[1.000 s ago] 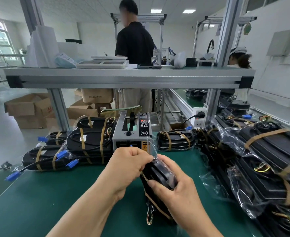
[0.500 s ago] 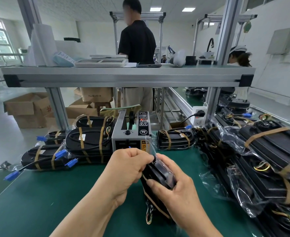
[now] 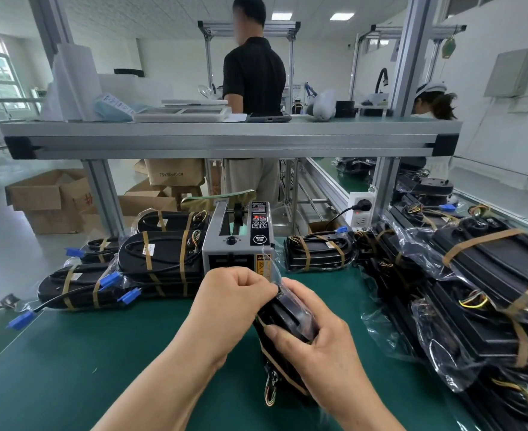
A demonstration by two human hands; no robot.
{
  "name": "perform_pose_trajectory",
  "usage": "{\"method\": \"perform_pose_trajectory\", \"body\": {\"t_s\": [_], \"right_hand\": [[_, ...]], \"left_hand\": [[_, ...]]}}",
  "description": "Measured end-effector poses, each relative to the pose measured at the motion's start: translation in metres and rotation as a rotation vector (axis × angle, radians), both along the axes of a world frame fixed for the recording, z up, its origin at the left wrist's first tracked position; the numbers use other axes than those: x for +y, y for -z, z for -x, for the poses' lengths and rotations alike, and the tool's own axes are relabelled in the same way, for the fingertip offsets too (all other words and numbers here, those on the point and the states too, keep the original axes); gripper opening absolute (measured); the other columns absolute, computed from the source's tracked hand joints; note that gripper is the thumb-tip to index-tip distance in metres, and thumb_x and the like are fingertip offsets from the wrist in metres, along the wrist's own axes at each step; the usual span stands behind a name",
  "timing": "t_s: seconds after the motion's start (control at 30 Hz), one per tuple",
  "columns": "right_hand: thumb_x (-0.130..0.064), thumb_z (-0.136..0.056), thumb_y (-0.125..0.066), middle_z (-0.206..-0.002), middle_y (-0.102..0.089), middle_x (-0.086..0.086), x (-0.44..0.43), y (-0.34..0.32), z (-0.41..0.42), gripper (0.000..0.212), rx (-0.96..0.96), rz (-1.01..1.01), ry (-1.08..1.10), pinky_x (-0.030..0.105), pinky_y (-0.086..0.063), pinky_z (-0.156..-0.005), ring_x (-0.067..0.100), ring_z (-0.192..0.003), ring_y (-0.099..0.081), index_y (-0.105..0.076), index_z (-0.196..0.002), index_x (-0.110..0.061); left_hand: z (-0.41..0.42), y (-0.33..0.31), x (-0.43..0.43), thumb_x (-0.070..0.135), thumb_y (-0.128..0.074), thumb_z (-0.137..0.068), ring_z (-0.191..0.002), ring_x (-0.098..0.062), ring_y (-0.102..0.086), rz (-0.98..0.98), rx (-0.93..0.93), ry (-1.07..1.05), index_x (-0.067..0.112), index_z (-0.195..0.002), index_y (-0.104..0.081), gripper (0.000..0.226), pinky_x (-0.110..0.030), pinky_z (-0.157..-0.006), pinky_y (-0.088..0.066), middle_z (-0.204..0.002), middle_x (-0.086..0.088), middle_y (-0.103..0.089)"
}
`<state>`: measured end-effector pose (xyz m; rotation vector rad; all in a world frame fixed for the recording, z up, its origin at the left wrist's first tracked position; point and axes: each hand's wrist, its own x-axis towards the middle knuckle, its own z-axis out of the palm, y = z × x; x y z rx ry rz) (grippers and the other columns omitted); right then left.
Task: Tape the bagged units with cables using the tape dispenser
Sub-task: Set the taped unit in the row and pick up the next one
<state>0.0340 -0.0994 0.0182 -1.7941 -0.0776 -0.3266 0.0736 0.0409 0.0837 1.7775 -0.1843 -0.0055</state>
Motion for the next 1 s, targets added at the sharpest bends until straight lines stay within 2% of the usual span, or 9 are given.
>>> {"method": "perform_pose_trajectory", "body": {"t_s": [0.17, 0.33, 0.5, 0.57, 0.63, 0.7, 0.8, 0.9, 1.0], "right_hand": [[-0.034, -0.065, -0.079, -0.117, -0.071, -0.022, 0.000, 0.001, 0.000, 0.061, -0.009, 0.004, -0.010, 0.019, -0.049, -0.094, -0.003, -0.110, -0.065, -0.060, -0.122, -0.049], [-0.038, -0.065, -0.079, -0.120, -0.070, -0.021, 0.000, 0.003, -0.001, 0.063, -0.027, 0.013, -0.010, 0.021, -0.049, -0.096, -0.002, -0.111, -0.065, -0.060, -0.124, -0.049], [-0.045, -0.062, -0.076, -0.121, -0.068, -0.024, 0.000, 0.005, -0.002, 0.062, -0.041, 0.020, -0.014, 0.018, -0.049, -0.096, -0.003, -0.112, -0.064, -0.060, -0.120, -0.057], [-0.047, -0.062, -0.075, -0.120, -0.069, -0.023, 0.001, 0.005, -0.003, 0.064, -0.049, 0.033, -0.015, 0.015, -0.049, -0.094, -0.004, -0.112, -0.064, -0.056, -0.120, -0.063], [-0.047, -0.062, -0.074, -0.119, -0.070, -0.022, 0.001, 0.004, -0.003, 0.064, -0.060, 0.042, -0.015, 0.013, -0.049, -0.093, -0.004, -0.110, -0.065, -0.054, -0.119, -0.065], [-0.047, -0.062, -0.074, -0.117, -0.070, -0.023, 0.000, 0.004, -0.003, 0.063, -0.074, 0.052, -0.014, 0.010, -0.048, -0.090, -0.004, -0.108, -0.065, -0.054, -0.118, -0.067], [-0.046, -0.062, -0.075, -0.119, -0.069, -0.023, 0.000, 0.004, -0.004, 0.062, -0.085, 0.044, -0.015, 0.012, -0.048, -0.091, -0.003, -0.110, -0.065, -0.054, -0.116, -0.069], [-0.045, -0.063, -0.076, -0.123, -0.068, -0.022, 0.001, 0.005, -0.005, 0.062, -0.088, 0.024, -0.024, 0.023, -0.048, -0.099, -0.001, -0.115, -0.063, -0.053, -0.116, -0.070], [-0.043, -0.065, -0.078, -0.123, -0.068, -0.023, 0.001, 0.005, -0.004, 0.061, -0.091, 0.020, -0.025, 0.024, -0.047, -0.101, -0.002, -0.116, -0.062, -0.054, -0.115, -0.071]], "left_hand": [[0.001, 0.001, 0.000, 0.027, -0.075, -0.078, -0.056, -0.002, -0.057, -0.115, -0.045, -0.045, 0.025, -0.065, -0.072, 0.014, -0.026, -0.063, -0.050, -0.061, 0.006, -0.068], [0.001, 0.004, 0.000, 0.047, -0.072, -0.065, -0.048, -0.002, -0.050, -0.190, -0.070, -0.076, 0.032, -0.068, -0.069, 0.015, -0.030, -0.058, -0.048, -0.054, 0.012, -0.062], [0.001, 0.007, -0.006, 0.045, -0.069, -0.055, -0.053, -0.001, -0.053, -0.088, 0.002, -0.142, 0.028, -0.077, -0.063, 0.028, -0.028, -0.061, -0.045, -0.055, 0.018, -0.059], [-0.001, 0.009, -0.008, 0.040, -0.072, -0.058, -0.051, 0.002, -0.052, -0.027, 0.019, -0.158, 0.026, -0.075, -0.064, 0.024, -0.027, -0.060, -0.042, -0.054, 0.017, -0.058], [-0.003, 0.012, -0.010, 0.030, -0.077, -0.071, -0.047, 0.002, -0.049, 0.011, 0.011, -0.179, 0.024, -0.069, -0.065, 0.014, -0.027, -0.059, -0.041, -0.053, 0.014, -0.059], [-0.006, 0.016, -0.011, 0.023, -0.073, -0.080, -0.052, -0.001, -0.052, 0.030, -0.002, -0.202, 0.027, -0.069, -0.067, 0.014, -0.030, -0.062, -0.045, -0.057, 0.009, -0.062], [-0.009, 0.023, -0.014, 0.024, -0.069, -0.085, -0.057, -0.002, -0.056, 0.020, -0.022, -0.227, 0.039, -0.074, -0.066, 0.018, -0.034, -0.067, -0.049, -0.066, 0.008, -0.067], [-0.009, 0.031, -0.016, 0.031, -0.066, -0.087, -0.053, 0.001, -0.056, -0.016, -0.077, -0.251, 0.045, -0.076, -0.062, 0.018, -0.030, -0.060, -0.046, -0.062, 0.016, -0.065], [-0.003, 0.037, -0.019, 0.040, -0.062, -0.090, -0.060, -0.001, -0.060, -0.030, -0.126, -0.276, 0.047, -0.081, -0.058, 0.012, -0.027, -0.057, -0.045, -0.069, 0.016, -0.066]]}}
